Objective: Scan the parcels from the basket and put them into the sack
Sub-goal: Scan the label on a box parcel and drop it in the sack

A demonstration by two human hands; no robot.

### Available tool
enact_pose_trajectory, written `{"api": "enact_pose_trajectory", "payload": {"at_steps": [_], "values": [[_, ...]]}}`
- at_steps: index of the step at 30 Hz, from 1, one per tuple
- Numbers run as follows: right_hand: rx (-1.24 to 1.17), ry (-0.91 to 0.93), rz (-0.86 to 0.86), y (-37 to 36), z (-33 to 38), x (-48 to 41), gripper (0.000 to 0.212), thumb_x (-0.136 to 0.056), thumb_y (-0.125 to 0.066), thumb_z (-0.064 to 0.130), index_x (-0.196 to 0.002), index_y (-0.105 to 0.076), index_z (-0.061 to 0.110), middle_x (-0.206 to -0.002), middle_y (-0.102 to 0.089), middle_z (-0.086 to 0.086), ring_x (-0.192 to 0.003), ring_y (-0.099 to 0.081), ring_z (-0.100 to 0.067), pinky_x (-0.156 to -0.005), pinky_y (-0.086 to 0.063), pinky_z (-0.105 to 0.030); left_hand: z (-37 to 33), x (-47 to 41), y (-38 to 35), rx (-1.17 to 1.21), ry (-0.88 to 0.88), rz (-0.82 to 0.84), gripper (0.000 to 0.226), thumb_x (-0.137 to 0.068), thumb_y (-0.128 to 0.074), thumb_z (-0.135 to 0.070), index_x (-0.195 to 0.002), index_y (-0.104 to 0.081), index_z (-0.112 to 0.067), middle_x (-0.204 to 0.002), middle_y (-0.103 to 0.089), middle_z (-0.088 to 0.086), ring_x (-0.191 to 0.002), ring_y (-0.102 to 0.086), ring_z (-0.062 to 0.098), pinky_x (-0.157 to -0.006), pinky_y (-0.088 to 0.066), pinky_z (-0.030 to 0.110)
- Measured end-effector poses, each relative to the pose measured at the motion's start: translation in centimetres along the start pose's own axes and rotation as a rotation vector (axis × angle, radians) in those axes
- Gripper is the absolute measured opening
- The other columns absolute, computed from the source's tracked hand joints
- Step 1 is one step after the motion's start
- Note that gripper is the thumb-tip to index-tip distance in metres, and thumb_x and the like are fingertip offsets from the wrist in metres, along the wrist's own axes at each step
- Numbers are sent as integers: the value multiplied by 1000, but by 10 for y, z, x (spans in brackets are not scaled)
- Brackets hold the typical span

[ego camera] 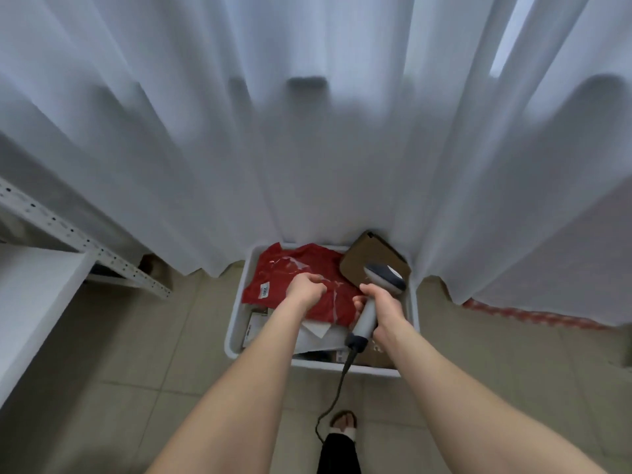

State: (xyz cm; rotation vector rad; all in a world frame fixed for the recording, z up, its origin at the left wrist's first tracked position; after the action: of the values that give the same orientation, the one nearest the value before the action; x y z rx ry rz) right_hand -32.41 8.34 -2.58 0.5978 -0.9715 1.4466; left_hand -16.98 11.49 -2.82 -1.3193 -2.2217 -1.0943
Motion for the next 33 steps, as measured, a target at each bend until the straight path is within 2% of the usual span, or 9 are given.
{"api": "enact_pose_trajectory", "payload": {"at_steps": [5,11,14,17,21,23,26,29,33], "values": [[-31,1,-95,12,35,-96,11,-87,-64,5,-77,-61,5,-59,-63,-6,-44,-57,-10,-51,-45,-26,-33,-92,-48,-128,-11,63,47,-83,-65,-11,-129,-55,-9,-120,-64,12,-110,-61,28,-96,-50,38],[-71,-21,-169,42,55,-205,7,-86,-65,5,-91,-61,6,-76,-57,-8,-65,-55,-18,-58,-51,-32,-44,-191,-116,-193,-39,124,63,-80,-70,-16,-137,-45,-7,-128,-55,11,-113,-57,27,-95,-49,34],[-26,-22,-172,56,60,-262,33,-82,-70,7,-112,-56,7,-95,-55,-9,-81,-56,-24,-69,-57,-38,-44,-243,-149,-242,-75,157,72,-78,-74,-23,-139,-39,-5,-133,-53,12,-118,-54,26,-95,-45,29],[80,-35,-176,70,60,-316,54,-79,-75,14,-127,-53,7,-115,-57,-13,-105,-57,-34,-94,-51,-50,-44,-293,-178,-268,-75,162,83,-77,-76,-29,-142,-30,-5,-137,-47,12,-121,-50,26,-87,-41,26],[106,-12,-172,79,57,-370,66,-77,-75,18,-136,-49,7,-131,-56,-16,-120,-53,-35,-105,-44,-51,-46,-349,-206,-341,-165,140,74,-79,-70,-34,-139,-36,-6,-133,-50,11,-104,-51,19,-80,-43,27],[96,11,-172,81,53,-387,68,-77,-75,17,-138,-47,6,-132,-57,-16,-120,-54,-34,-106,-43,-49,-46,-370,-216,-329,-209,166,66,-76,-71,-32,-132,-44,-9,-128,-55,9,-105,-55,20,-86,-48,30],[80,63,-182,87,50,-403,71,-76,-76,15,-139,-45,3,-133,-56,-16,-121,-54,-33,-107,-43,-48,-44,-383,-225,-378,-221,243,85,-71,-77,-30,-142,-34,-10,-136,-48,7,-121,-50,25,-102,-44,38],[82,59,-180,91,51,-400,67,-78,-75,15,-138,-47,5,-132,-57,-16,-120,-55,-33,-105,-44,-50,-39,-379,-221,-503,-225,243,93,-66,-79,-31,-143,-32,-11,-137,-46,8,-123,-47,26,-101,-43,35],[33,-16,-156,82,48,-365,46,-86,-73,18,-126,-53,9,-122,-60,-12,-91,-63,-27,-73,-56,-40,-37,-337,-202,-617,-264,188,71,-58,-81,-32,-116,-45,-16,-121,-51,6,-110,-51,27,-91,-49,43]]}}
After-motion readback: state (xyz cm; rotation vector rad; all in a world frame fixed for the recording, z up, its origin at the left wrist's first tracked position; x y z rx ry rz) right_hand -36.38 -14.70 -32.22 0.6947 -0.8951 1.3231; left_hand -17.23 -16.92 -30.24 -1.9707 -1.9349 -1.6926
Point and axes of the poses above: each hand's wrist, its own x-axis away from the middle knuckle, its own y-axis out of the back of the hand, z = x × y, the point moved 2 cm from there along -x, towards the middle knuckle
